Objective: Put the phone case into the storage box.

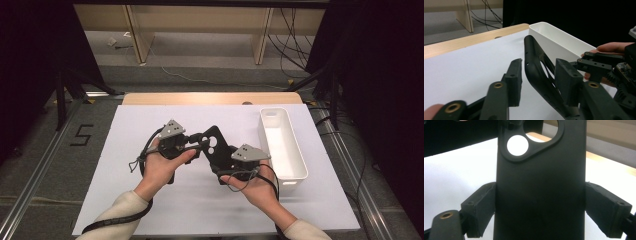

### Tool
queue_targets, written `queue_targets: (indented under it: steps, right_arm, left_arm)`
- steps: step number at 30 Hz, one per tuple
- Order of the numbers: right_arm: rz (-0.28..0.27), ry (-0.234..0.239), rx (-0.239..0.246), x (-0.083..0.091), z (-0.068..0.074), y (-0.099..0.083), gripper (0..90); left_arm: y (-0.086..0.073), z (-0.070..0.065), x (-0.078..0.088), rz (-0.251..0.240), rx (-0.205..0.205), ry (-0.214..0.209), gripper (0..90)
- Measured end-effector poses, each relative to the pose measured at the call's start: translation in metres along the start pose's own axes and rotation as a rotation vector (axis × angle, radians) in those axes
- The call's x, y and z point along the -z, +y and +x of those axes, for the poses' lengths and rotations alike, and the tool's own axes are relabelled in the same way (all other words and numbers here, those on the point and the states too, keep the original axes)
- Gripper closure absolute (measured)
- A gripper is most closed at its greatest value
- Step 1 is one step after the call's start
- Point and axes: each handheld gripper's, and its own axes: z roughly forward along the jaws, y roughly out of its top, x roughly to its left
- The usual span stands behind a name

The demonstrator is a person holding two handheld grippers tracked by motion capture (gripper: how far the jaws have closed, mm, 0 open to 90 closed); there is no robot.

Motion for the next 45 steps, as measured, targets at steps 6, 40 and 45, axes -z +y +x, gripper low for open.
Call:
queue_targets:
  steps: [6,40,45]
  right_arm:
    - [0.001,0.002,0.004,-0.001,0.001,-0.001,15.1]
    - [-0.098,-0.024,0.027,-0.003,0.002,0.004,13.8]
    - [-0.111,-0.04,0.023,0.0,0.003,0.007,14.7]
  left_arm:
    - [0.0,0.001,0.002,-0.022,0.073,-0.048,70.0]
    - [-0.004,-0.025,0.0,-0.062,0.063,-0.092,76.9]
    - [-0.003,-0.025,0.001,-0.096,0.022,-0.094,74.1]
